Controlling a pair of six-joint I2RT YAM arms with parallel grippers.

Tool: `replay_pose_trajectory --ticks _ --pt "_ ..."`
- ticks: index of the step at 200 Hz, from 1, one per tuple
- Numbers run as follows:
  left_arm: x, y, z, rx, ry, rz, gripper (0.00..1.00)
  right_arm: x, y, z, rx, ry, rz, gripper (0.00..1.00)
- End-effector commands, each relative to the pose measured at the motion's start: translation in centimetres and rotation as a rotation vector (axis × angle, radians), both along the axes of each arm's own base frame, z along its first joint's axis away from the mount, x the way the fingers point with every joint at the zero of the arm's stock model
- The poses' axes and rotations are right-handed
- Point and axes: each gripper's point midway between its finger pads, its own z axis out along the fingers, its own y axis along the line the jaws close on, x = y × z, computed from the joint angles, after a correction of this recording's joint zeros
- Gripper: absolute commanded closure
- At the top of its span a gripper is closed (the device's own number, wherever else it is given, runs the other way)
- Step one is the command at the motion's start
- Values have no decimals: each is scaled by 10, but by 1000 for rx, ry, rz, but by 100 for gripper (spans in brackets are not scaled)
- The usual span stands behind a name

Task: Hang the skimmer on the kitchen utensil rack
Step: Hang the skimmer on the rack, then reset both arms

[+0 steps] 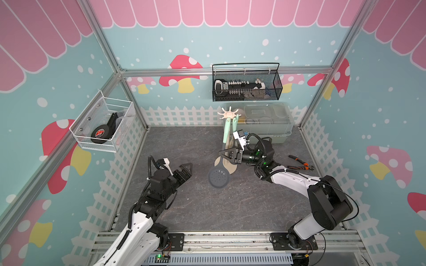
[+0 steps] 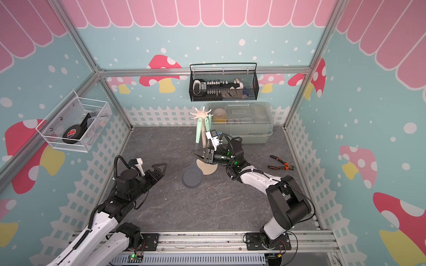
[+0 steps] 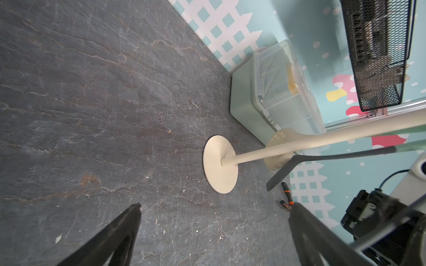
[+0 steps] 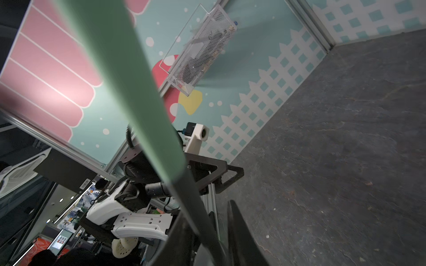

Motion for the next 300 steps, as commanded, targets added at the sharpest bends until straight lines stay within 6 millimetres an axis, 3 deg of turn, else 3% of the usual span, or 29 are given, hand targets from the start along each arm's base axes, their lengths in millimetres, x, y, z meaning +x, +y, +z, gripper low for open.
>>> replay_pose_trajectory --ticks 1,12,17,21,43,64,102,134,180,193,214,232,257,283,300 --pt "4 -1 3 -6 0 -2 1 13 -6 -16 -28 82 -67 26" --pt "6 -1 2 0 6 -4 1 13 -7 -14 -34 70 -72 16" --pt "7 -1 2 4 8 -3 1 14 -9 -13 -38 67 -76 4" --pt "8 0 2 8 11 -1 1 14 -9 -13 -42 66 -78 2" --pt "13 4 1 37 19 18 1 13 -19 -18 -87 61 -107 1" --pt "21 15 -5 84 40 67 1 11 -35 -43 -193 60 -149 1" --pt "45 34 -17 186 119 127 1 5 -87 -99 -383 100 -287 1" --pt "73 55 -26 379 176 183 1 -2 -136 -122 -510 93 -407 1" --pt "100 121 -29 684 226 351 1 9 -207 -112 -678 -21 -663 1" --pt "101 137 -30 714 210 375 1 15 -237 -112 -743 -25 -809 1" --pt "104 157 -30 728 144 412 1 21 -268 -103 -795 -81 -964 1" --pt "108 164 -37 733 53 415 1 26 -286 -99 -826 -107 -1048 1" --pt "109 166 -62 796 -32 393 1 38 -307 -95 -825 -105 -1167 1" --pt "118 156 -59 797 -110 329 3 49 -337 -85 -916 -140 -1296 1" --pt "118 150 -61 806 -128 305 3 55 -347 -89 -934 -191 -1314 1"
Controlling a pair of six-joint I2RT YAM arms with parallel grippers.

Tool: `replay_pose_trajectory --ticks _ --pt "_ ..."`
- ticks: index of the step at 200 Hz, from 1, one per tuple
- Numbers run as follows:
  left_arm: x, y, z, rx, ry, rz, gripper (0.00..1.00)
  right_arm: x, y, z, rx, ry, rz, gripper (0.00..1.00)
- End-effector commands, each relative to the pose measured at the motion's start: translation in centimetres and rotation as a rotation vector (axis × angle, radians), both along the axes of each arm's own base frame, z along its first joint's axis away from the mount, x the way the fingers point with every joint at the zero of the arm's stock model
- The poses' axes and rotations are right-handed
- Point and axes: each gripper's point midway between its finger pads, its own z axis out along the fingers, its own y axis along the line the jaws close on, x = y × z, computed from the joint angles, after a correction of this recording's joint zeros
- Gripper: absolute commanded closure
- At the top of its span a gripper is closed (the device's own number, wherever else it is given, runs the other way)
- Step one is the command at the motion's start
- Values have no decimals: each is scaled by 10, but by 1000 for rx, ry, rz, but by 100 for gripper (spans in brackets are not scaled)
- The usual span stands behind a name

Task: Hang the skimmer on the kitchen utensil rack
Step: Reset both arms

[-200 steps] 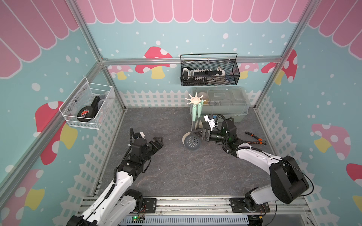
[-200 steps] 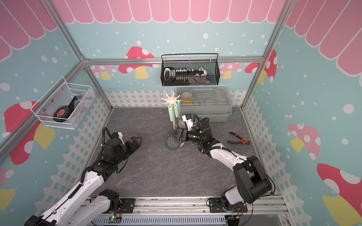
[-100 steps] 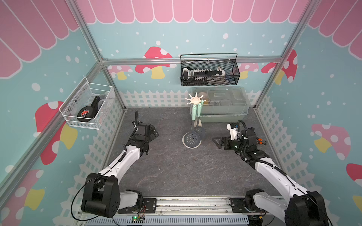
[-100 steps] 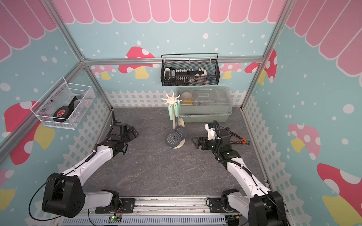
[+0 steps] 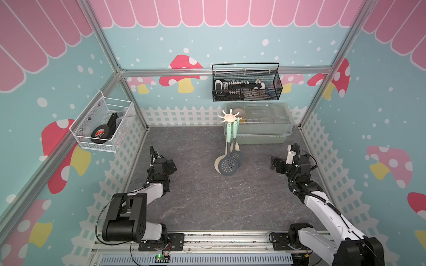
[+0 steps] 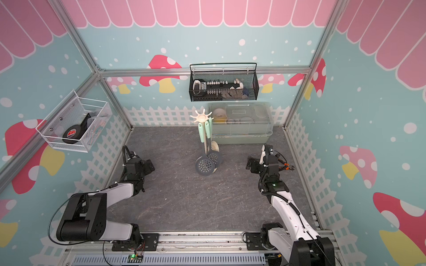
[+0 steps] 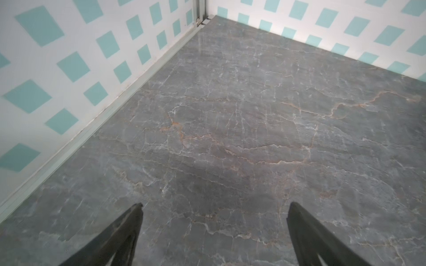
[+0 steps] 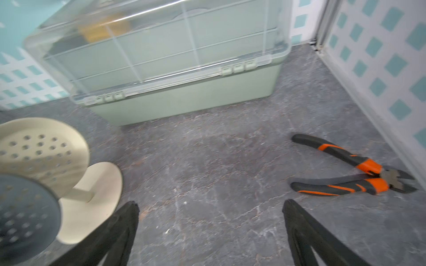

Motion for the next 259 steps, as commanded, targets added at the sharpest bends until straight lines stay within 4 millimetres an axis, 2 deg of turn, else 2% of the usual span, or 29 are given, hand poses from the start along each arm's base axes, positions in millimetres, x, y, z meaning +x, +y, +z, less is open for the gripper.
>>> replay_pose_trajectory --ticks 1,10,40,69,87,107,130,136,259 --pt "21 -10 41 54 -176 -91 3 12 -28 12 -110 -89 -82 1" --pt "22 -12 42 66 -206 -110 3 14 -29 9 -132 -117 -57 1" --pt "38 -34 31 80 -128 -228 3 22 -46 -10 -264 -118 -72 1" --pt "27 -33 32 89 -198 -213 2 33 -52 -31 -343 -55 -56 1" --pt "24 -35 29 109 -220 -206 1 36 -49 -41 -319 -74 -41 1" --pt "25 -36 28 117 -212 -205 1 42 -28 -54 -304 -91 79 1" --pt "25 -37 29 121 -207 -206 1 37 -56 -72 -304 -118 -99 1" --pt "25 -37 29 124 -209 -204 1 34 -55 -75 -310 -138 -97 1" --pt "25 -38 28 125 -206 -207 1 35 -51 -78 -323 -128 -82 1"
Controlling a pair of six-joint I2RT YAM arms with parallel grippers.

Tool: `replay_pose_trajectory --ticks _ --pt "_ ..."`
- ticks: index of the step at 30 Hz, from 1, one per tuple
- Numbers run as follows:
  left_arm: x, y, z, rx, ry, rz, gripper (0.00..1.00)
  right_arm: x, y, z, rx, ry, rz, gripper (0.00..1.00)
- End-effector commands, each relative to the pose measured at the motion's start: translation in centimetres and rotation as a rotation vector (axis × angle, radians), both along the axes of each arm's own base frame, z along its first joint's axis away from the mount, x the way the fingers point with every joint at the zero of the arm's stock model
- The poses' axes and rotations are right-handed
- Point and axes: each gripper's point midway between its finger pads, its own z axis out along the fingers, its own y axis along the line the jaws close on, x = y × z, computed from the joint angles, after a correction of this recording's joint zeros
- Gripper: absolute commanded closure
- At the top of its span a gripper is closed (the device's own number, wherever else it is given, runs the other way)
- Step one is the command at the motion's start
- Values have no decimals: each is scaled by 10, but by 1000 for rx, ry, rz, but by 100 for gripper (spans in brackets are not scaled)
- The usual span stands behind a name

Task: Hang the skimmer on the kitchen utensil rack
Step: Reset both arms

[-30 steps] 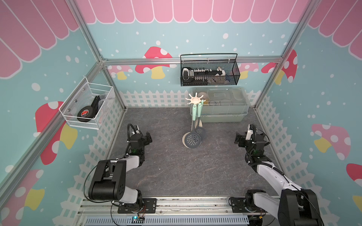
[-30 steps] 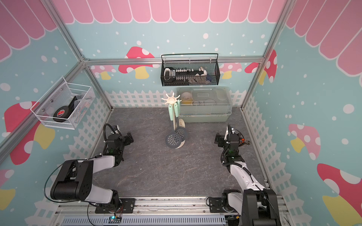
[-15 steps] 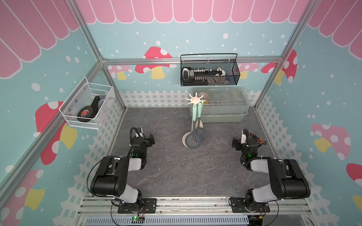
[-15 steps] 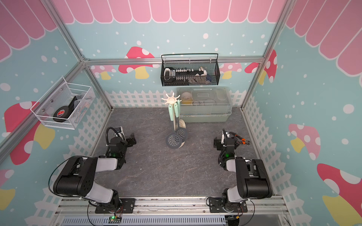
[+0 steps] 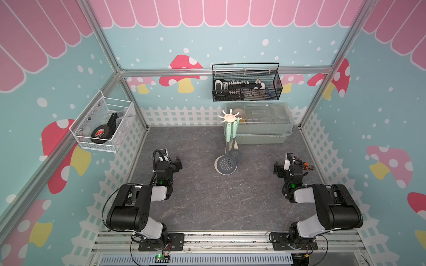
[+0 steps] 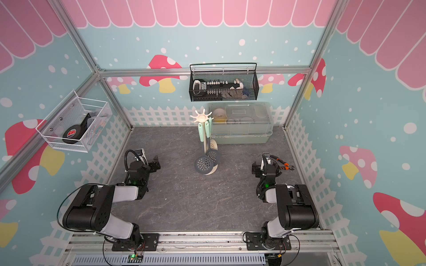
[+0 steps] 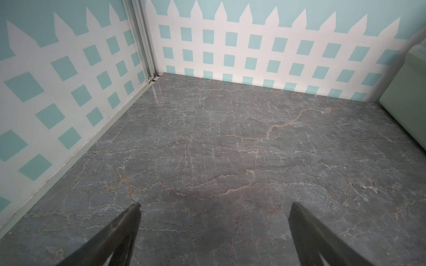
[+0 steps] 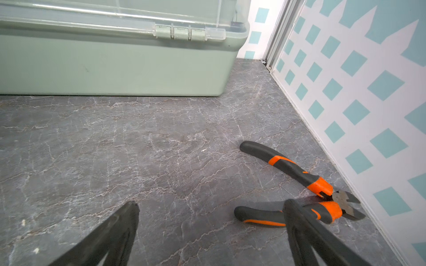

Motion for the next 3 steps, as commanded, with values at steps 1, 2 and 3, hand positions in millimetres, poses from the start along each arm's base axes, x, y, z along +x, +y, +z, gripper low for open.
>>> replay_pose_trajectory --ticks 1,2,3 --pt "3 1 7 34 -25 0 1 5 0 14 -17 -50 -5 1" --pt "3 1 8 34 -28 1 1 5 0 14 -16 -50 -4 1" --pt "2 0 7 34 -26 -1 1 4 0 14 -17 -50 -4 1"
